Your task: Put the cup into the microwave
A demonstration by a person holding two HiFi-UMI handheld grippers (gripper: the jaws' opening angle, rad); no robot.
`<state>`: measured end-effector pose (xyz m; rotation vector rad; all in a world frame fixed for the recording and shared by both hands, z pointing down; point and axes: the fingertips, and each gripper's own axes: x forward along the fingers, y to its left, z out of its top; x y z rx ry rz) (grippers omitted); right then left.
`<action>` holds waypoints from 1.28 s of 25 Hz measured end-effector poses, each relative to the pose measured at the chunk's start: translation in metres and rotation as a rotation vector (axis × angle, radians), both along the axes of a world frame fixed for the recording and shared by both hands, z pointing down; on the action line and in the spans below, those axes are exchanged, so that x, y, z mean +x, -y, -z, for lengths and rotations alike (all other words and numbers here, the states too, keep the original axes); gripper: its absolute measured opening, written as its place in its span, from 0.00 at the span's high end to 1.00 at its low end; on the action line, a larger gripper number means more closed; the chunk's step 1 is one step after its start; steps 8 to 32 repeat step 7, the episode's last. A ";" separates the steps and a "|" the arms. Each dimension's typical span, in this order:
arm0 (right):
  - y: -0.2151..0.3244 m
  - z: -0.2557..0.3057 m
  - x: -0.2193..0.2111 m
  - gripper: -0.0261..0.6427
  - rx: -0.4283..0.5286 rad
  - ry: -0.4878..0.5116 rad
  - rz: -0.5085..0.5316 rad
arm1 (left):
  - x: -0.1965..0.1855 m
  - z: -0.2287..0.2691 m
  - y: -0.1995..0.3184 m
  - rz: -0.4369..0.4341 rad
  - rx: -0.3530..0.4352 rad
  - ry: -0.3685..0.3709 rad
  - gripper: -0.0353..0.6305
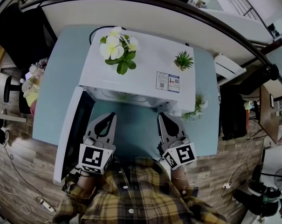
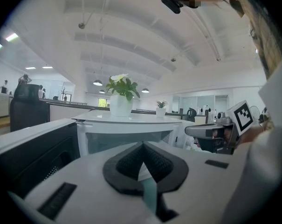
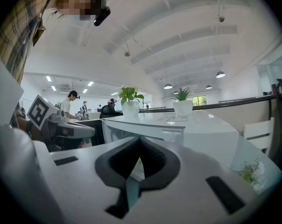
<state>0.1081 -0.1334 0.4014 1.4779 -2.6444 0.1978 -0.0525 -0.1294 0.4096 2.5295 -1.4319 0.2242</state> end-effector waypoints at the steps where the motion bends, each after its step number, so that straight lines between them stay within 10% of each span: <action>1: 0.000 0.000 0.000 0.96 -0.001 0.000 0.001 | 0.000 0.000 0.000 -0.001 -0.001 0.000 0.96; 32: -0.001 -0.002 0.000 0.96 -0.007 0.002 0.003 | 0.001 -0.002 -0.002 -0.002 -0.005 -0.002 0.96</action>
